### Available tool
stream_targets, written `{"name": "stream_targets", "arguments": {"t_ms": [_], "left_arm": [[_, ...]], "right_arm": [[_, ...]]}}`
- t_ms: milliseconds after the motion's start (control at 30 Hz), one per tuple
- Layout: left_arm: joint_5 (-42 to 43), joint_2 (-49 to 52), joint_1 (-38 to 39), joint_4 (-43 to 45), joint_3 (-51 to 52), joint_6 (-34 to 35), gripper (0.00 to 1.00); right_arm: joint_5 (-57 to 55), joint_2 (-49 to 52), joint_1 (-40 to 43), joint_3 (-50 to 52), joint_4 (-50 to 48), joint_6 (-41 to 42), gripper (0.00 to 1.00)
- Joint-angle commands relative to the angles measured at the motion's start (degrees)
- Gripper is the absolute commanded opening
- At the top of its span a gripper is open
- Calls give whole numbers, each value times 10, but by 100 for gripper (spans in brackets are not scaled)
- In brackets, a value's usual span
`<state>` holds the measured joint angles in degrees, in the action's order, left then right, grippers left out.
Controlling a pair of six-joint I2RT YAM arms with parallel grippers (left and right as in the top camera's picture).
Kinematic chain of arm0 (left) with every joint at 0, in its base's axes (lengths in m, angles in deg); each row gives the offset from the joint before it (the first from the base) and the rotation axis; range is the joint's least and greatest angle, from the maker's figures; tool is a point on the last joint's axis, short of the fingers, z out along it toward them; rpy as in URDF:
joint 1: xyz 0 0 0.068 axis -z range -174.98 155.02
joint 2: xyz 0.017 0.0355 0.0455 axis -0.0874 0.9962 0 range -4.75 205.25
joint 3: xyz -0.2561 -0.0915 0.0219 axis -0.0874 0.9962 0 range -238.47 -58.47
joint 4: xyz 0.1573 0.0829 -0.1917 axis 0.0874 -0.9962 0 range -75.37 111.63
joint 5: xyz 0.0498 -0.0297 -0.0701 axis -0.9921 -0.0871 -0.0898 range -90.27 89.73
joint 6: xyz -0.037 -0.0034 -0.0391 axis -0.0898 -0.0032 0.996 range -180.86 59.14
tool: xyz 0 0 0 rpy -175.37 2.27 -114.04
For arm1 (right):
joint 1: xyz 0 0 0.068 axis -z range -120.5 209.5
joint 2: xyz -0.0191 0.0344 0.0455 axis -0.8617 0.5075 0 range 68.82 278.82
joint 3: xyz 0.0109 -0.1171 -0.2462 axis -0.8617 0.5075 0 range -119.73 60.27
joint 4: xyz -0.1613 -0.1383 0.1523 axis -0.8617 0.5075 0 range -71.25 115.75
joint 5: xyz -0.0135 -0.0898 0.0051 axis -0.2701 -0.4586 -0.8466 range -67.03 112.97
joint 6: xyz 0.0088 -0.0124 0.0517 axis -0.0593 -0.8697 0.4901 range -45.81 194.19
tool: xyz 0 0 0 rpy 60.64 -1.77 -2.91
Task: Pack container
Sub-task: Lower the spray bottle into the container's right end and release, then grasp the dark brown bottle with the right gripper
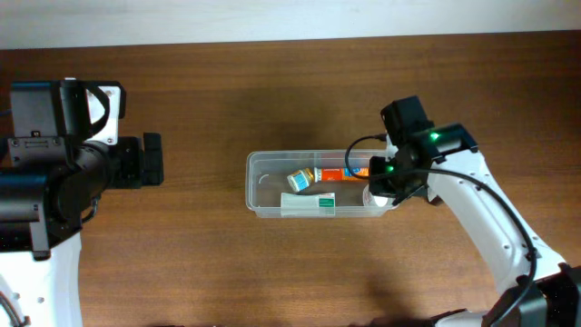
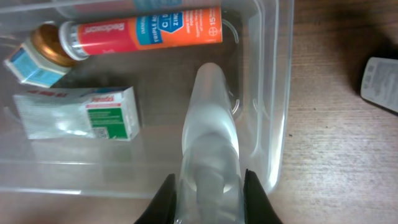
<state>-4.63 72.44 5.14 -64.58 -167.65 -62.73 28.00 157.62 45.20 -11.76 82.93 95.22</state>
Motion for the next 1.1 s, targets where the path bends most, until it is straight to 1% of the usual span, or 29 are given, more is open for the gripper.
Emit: {"name": "stream_targets", "arguments": {"t_ms": [0,67,100,167,200,233,267,367,500,567,667,733,833,933,1067], "left_arm": [[0,-3,-3,0,-1,6,99],[0,-3,-3,0,-1,6,99],[0,-3,-3,0,-1,6,99],[0,-3,-3,0,-1,6,99],[0,-3,-3,0,-1,6,99],[0,-3,-3,0,-1,6,99],[0,-3,-3,0,-1,6,99],[0,-3,-3,0,-1,6,99],[0,-3,-3,0,-1,6,99],[0,-3,-3,0,-1,6,99],[0,-3,-3,0,-1,6,99],[0,-3,-3,0,-1,6,99],[0,-3,-3,0,-1,6,99],[0,-3,-3,0,-1,6,99],[0,-3,-3,0,-1,6,99]], "right_arm": [[-26,-3,1,6,-9,7,11],[-30,-3,1,2,-13,3,17],[-30,-3,1,-3,-11,2,23],[-30,-4,1,-16,-2,1,27],[-29,-4,1,-26,4,-4,30],[-30,-4,1,-38,11,-11,36],[-30,-4,1,-52,23,-13,40],[-30,-4,1,-107,68,-18,41],[-54,-4,4,-205,133,-28,46],[-62,-4,16,-256,161,-28,51],[-62,-4,51,-300,183,-28,54],[-62,-4,84,-302,184,-28,55],[-61,6,136,-281,183,-33,55],[-57,27,181,-240,173,-47,55],[-49,69,216,-185,149,-48,54]]}}
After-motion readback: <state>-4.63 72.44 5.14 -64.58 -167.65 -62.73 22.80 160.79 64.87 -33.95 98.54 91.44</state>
